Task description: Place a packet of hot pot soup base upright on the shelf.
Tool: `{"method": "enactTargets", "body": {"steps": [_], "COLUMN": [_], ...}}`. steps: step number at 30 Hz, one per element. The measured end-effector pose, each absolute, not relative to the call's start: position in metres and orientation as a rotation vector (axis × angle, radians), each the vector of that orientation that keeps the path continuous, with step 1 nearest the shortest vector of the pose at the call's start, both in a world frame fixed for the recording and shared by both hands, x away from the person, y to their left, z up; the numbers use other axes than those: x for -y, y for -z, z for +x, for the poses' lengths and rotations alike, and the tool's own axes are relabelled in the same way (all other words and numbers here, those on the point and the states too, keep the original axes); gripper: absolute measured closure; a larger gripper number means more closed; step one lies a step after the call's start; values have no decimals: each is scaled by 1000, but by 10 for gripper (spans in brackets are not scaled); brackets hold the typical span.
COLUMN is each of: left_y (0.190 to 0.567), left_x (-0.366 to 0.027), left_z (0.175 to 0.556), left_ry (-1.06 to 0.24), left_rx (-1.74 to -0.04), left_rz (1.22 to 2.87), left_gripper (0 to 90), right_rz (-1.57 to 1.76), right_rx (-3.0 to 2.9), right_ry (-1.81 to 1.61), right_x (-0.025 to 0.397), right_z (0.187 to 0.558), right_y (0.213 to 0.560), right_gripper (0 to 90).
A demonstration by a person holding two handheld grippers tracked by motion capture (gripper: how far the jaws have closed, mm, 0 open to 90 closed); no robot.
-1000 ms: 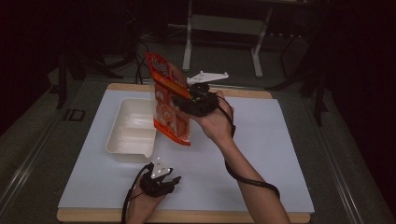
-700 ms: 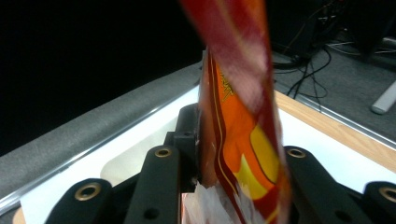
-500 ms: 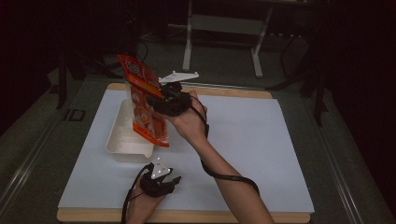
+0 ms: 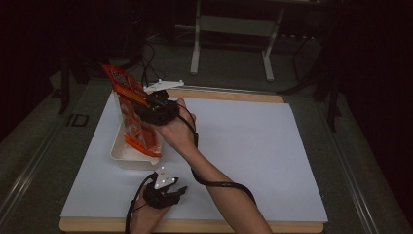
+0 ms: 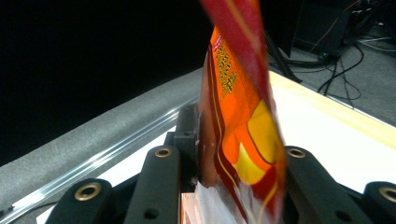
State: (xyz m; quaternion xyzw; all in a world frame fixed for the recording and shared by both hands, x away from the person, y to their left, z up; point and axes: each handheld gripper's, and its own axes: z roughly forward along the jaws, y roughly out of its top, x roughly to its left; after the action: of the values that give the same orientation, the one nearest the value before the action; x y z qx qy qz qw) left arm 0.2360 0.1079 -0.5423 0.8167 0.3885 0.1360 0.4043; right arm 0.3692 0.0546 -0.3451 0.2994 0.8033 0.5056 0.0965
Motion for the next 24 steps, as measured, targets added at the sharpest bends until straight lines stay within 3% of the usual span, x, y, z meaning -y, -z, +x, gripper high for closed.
{"method": "enactTargets", "body": {"steps": [24], "left_y": [542], "left_x": [-109], "left_z": [222], "left_ry": [-313], "left_rx": [-1013], "left_rz": [2083], "left_gripper": [526], "right_rz": [833], "right_rx": [-2308], "right_ry": [-1546], "right_x": [-68], "right_z": [352], "right_y": [388], "right_gripper": [711]}}
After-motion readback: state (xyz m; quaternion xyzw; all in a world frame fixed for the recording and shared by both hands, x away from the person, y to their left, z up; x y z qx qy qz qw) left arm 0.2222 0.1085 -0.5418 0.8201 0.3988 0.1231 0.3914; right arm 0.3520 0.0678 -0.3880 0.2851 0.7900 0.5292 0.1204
